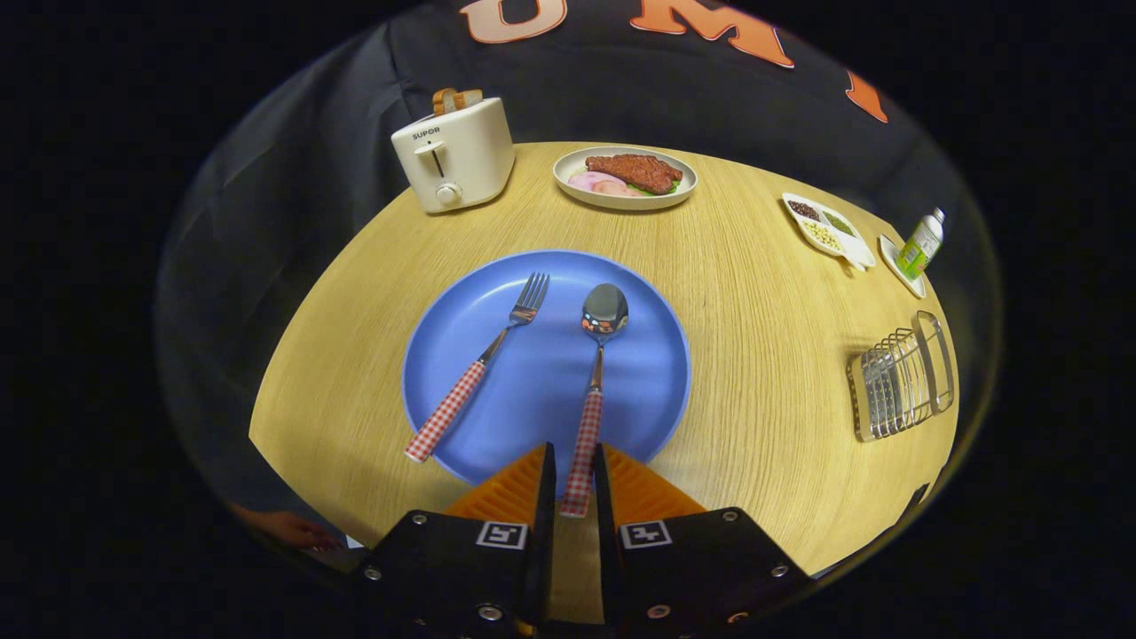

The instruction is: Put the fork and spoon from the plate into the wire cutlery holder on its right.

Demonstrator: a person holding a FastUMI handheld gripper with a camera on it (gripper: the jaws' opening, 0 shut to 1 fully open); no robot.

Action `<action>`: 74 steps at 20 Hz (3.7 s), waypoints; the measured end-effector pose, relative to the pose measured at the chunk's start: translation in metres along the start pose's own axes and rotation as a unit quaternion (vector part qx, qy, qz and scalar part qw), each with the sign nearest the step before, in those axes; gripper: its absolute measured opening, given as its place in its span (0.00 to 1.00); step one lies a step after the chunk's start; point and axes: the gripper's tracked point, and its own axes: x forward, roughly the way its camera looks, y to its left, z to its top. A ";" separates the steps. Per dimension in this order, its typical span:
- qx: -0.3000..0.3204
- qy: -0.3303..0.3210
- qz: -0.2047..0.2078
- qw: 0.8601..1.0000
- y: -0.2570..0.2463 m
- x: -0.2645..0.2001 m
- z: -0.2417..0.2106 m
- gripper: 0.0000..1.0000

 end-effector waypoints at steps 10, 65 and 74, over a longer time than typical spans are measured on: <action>0.027 0.020 0.010 0.999 -0.007 -0.002 0.017 0.10; -0.010 0.220 -0.056 0.974 -0.301 -0.110 0.011 0.10; 0.041 0.173 -0.054 0.983 -0.295 -0.105 0.024 0.16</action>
